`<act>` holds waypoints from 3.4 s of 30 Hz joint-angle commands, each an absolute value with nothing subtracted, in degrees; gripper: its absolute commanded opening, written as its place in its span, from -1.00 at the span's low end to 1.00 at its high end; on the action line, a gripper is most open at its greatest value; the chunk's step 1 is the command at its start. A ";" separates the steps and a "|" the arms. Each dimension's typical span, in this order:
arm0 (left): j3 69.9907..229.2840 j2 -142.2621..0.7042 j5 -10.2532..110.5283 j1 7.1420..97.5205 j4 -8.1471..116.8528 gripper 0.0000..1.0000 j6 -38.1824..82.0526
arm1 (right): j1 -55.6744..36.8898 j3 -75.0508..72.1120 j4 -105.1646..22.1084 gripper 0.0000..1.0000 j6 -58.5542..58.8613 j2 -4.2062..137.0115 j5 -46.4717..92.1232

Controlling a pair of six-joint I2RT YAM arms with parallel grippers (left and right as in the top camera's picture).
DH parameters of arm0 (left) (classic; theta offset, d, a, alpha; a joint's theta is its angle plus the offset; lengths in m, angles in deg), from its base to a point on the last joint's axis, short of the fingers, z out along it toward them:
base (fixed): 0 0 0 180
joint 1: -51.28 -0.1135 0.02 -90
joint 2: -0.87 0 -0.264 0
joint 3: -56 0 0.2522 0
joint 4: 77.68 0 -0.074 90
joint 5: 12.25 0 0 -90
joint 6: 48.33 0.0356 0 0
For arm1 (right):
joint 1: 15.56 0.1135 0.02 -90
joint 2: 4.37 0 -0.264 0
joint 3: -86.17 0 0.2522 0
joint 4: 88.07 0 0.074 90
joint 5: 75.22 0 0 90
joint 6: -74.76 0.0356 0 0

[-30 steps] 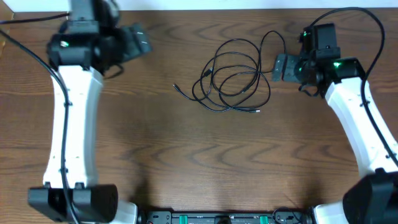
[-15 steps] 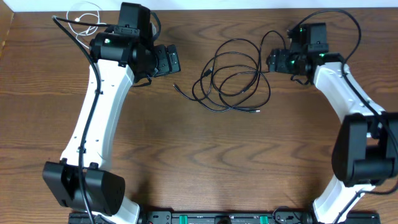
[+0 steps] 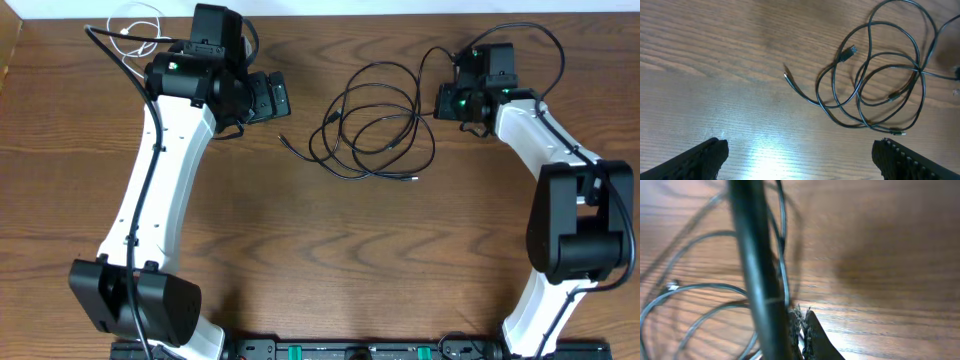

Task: Untangle cables

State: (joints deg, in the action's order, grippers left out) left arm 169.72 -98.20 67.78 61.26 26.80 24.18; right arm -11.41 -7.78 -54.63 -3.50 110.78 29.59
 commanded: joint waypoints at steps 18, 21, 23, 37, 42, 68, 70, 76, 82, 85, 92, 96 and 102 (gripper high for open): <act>169.94 -97.98 68.30 61.28 26.43 0.96 25.36 | -5.18 -9.46 -59.51 -0.97 3.96 67.92 38.05; 169.94 -97.98 68.30 61.28 26.43 0.96 25.36 | -4.42 -9.46 -65.58 -0.97 7.67 67.53 41.79; 169.94 -97.98 68.28 61.28 26.45 0.96 25.33 | -4.42 -9.46 -71.92 -0.97 13.31 67.53 42.33; 169.94 -97.98 68.28 61.28 26.45 0.96 25.33 | -4.42 -19.32 -94.96 -0.97 23.67 68.29 39.45; 169.94 -97.98 68.28 61.28 26.43 0.96 25.33 | -4.40 -21.24 -85.89 -0.97 21.92 68.45 41.98; 169.94 -97.98 67.84 61.28 26.37 0.97 24.85 | 5.98 -21.22 -24.36 -0.97 -12.81 93.43 53.24; 169.94 -97.98 67.82 61.28 27.09 0.97 22.32 | 7.23 -21.22 -21.34 -0.97 -18.25 94.19 53.35; 169.94 -97.98 63.89 61.06 28.44 0.97 16.90 | 11.36 -21.22 -15.66 -0.98 -30.93 94.74 58.55; 169.94 -97.98 60.50 60.60 31.24 0.97 14.82 | 15.21 -21.22 -9.98 -0.98 -45.02 94.74 64.28; 169.94 -97.98 58.29 59.03 31.92 0.97 10.23 | 16.39 -21.22 -7.38 -0.98 -48.67 94.74 64.28; 169.94 -97.98 43.14 55.36 31.81 0.97 9.64 | 17.00 -21.24 -7.22 -0.98 -50.36 94.67 65.46; 169.94 -97.98 35.38 55.60 31.83 0.96 9.40 | 17.92 -21.24 -7.22 -0.98 -55.47 94.63 69.15; 169.94 -97.98 30.16 55.64 31.81 0.93 1.82 | 19.95 -21.24 -8.40 -0.98 -59.06 94.63 71.07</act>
